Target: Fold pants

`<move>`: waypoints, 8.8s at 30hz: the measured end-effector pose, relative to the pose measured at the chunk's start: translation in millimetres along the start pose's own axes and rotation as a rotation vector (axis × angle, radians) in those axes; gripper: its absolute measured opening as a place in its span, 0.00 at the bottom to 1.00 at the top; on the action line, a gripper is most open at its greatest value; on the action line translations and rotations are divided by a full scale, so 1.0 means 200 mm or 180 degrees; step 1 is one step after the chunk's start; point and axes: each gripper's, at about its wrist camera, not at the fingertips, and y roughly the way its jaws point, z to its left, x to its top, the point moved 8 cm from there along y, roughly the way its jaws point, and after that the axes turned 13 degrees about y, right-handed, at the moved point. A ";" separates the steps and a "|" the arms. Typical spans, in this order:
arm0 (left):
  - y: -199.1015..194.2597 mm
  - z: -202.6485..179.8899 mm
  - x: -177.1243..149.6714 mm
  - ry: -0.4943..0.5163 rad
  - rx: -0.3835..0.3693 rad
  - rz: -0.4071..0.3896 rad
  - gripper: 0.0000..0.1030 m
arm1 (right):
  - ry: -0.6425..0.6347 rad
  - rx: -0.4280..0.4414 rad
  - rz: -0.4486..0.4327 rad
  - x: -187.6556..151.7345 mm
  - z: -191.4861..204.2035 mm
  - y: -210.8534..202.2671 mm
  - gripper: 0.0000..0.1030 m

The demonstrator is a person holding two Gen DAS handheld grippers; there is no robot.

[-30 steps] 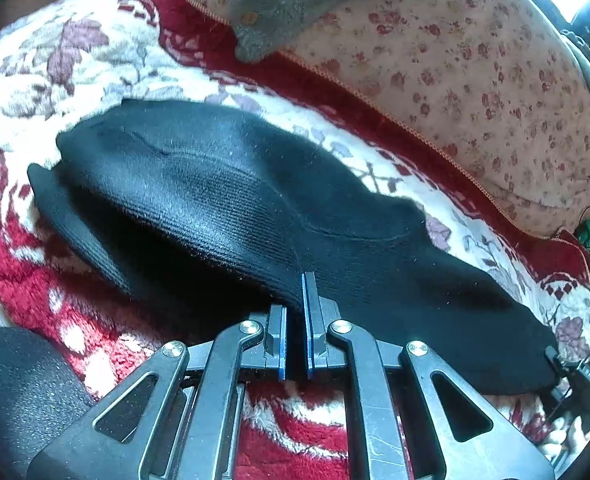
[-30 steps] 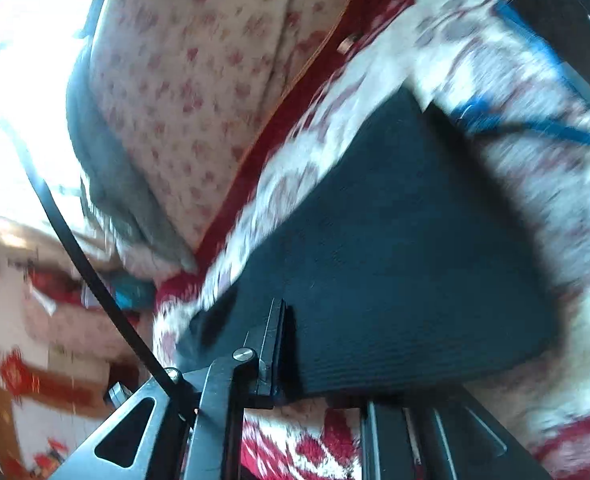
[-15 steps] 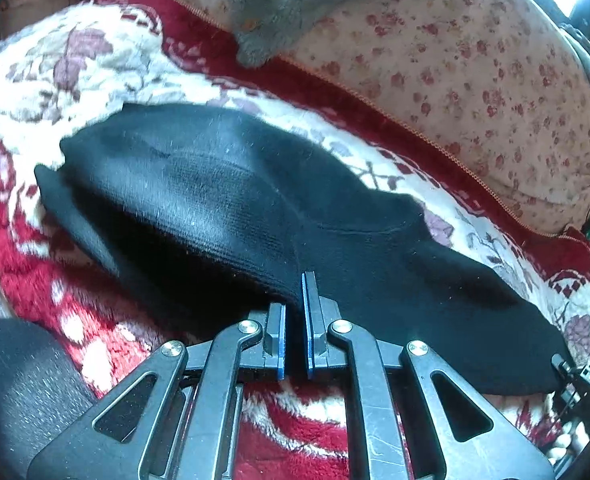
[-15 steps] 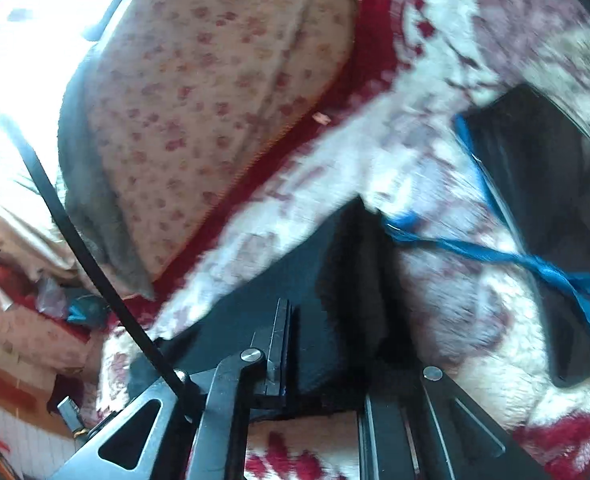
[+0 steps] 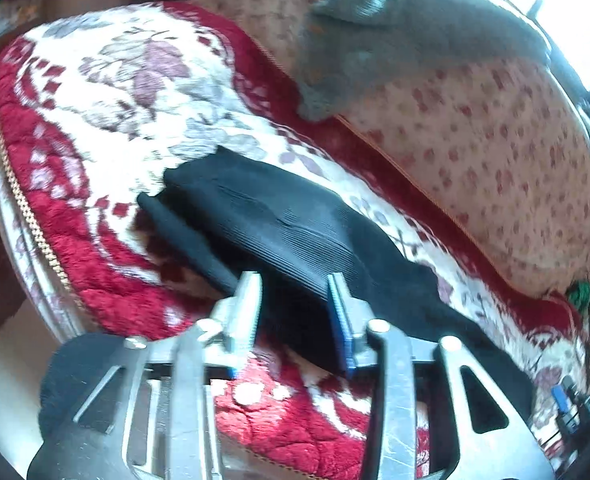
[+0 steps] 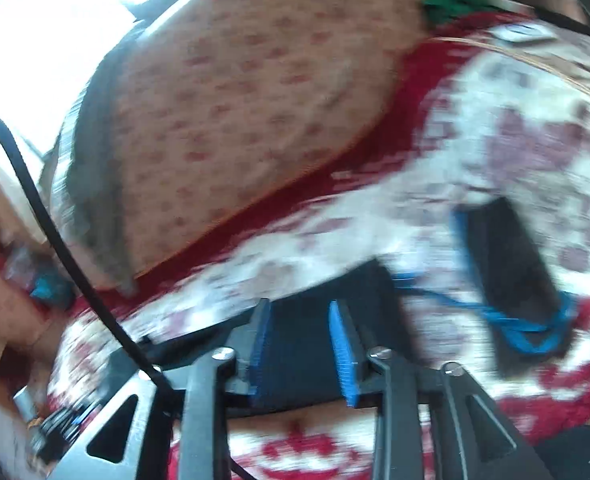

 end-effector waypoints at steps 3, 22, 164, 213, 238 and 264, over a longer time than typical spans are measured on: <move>0.01 0.09 0.00 -0.0116 0.0069 0.0038 0.36 | -0.0262 0.0469 0.0492 -0.19 0.29 0.18 0.36; 0.29 0.26 0.04 -0.0575 -0.0062 0.0402 0.36 | -0.2539 0.0811 0.1582 -1.32 1.24 1.08 0.36; 0.63 -2.32 -0.70 0.4063 -0.2813 0.1300 0.25 | 0.0914 0.0635 0.0363 -0.13 -0.52 0.17 0.17; 0.45 -0.95 0.06 0.1955 -0.1717 0.0505 0.16 | -0.0708 0.1168 0.1606 -0.68 0.64 0.74 0.16; 0.18 -0.98 -0.12 0.2047 -0.1459 0.0249 0.16 | -0.0225 0.0991 0.1295 -0.51 0.48 0.58 0.38; 0.14 -0.70 -0.12 0.1511 -0.0760 0.0279 0.34 | -0.0607 0.0917 0.1374 -0.64 0.64 0.61 0.52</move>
